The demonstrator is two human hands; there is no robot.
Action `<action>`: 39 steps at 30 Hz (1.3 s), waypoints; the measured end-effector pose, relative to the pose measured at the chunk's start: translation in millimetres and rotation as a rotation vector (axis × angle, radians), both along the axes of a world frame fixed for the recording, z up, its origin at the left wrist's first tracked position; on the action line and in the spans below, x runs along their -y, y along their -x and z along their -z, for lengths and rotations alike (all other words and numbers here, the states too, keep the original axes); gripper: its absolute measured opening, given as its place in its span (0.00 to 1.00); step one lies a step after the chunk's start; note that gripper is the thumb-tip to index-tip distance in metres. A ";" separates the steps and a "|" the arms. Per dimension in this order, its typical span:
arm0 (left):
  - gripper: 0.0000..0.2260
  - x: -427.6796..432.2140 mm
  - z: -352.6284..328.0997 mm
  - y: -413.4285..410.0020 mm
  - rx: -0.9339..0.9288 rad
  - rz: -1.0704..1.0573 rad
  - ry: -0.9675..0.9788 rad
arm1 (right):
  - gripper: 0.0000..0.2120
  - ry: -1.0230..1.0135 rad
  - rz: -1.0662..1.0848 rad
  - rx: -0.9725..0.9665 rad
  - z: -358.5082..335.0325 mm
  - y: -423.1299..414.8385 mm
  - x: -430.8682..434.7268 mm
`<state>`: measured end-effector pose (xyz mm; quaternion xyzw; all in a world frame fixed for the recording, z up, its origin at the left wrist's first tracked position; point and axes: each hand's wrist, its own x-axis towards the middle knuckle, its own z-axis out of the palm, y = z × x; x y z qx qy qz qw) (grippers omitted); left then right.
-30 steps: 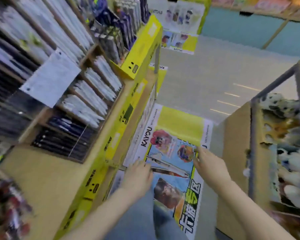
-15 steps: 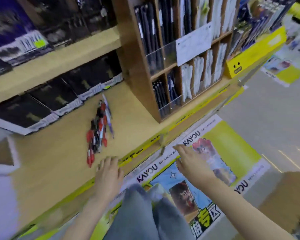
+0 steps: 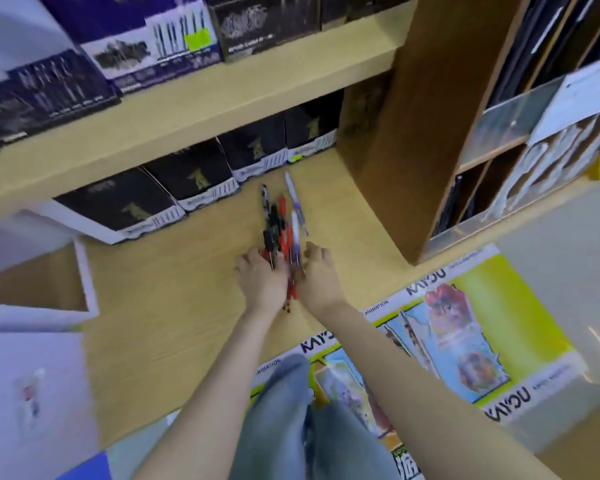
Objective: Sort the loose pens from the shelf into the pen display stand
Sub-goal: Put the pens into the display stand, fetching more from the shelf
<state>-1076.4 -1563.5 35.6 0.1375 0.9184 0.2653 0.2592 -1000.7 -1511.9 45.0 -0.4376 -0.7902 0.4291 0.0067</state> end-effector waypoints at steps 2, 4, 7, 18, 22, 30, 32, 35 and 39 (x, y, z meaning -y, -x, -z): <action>0.19 -6.3 5.6 3.0 0.099 -0.063 -0.091 | 0.17 0.093 0.093 -0.063 3.6 11.2 4.4; 0.18 -9.6 8.0 7.5 0.157 -0.094 -0.150 | 0.14 0.193 0.189 -0.118 6.2 16.2 4.9; 0.19 -13.5 4.6 13.9 0.259 -0.122 -0.190 | 0.11 0.277 0.219 -0.152 12.0 21.4 -0.9; 0.04 0.8 2.7 34.3 0.523 -0.103 -0.280 | 0.11 0.135 0.005 0.109 -9.1 -9.1 -27.7; 0.10 8.0 -6.5 38.3 0.368 -0.065 -0.247 | 0.14 -0.327 -0.063 0.123 -15.4 -2.4 -63.6; 0.17 -18.3 -6.0 57.2 0.256 -0.064 -0.148 | 0.18 -0.434 -0.078 0.350 18.3 26.0 -101.0; 0.16 -29.7 -5.9 54.3 0.288 -0.027 -0.138 | 0.19 -0.289 0.010 0.251 17.8 27.1 -87.5; 0.14 -39.5 -9.0 44.3 0.334 0.053 -0.141 | 0.22 -0.162 0.055 0.160 17.6 27.9 -65.3; 0.15 -41.1 -13.4 36.3 0.385 0.155 -0.106 | 0.18 0.021 0.123 0.033 13.4 25.9 -50.8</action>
